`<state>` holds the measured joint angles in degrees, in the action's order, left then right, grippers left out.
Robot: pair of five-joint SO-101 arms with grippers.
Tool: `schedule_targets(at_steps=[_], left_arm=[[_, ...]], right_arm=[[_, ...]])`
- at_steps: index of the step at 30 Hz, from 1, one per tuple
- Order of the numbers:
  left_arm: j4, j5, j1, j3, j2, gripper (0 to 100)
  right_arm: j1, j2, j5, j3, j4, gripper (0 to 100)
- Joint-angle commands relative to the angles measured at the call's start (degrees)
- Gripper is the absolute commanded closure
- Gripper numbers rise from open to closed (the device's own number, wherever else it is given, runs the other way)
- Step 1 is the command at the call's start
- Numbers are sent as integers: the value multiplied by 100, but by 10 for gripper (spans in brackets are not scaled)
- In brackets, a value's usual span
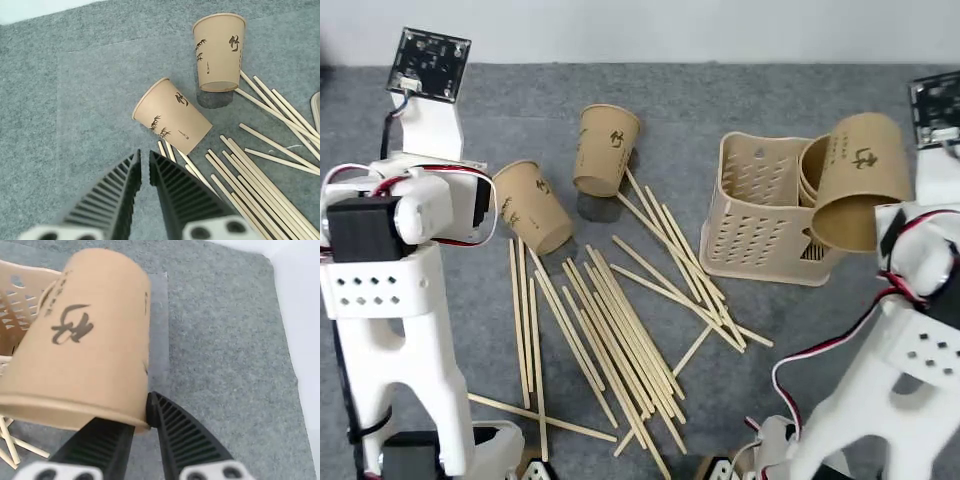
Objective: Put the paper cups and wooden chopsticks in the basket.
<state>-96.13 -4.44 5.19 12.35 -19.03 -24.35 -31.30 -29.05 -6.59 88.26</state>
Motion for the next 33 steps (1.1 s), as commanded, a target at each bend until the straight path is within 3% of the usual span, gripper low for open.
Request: schedule_targets(at_steps=[1,7,21,33], left_arm=[[149,-26,35,22,-202,971],[149,-26,35,22,-202,971],[141,-26,35,22,-211,971],[237,-26,44,22,-211,971]], right_arm=[[-66,-4,53,-281,-145,951],[-57,31,70,-281,-488,829],[127,119,62,-229,-1833,830],[1174,884,62,-264,-2290,830]])
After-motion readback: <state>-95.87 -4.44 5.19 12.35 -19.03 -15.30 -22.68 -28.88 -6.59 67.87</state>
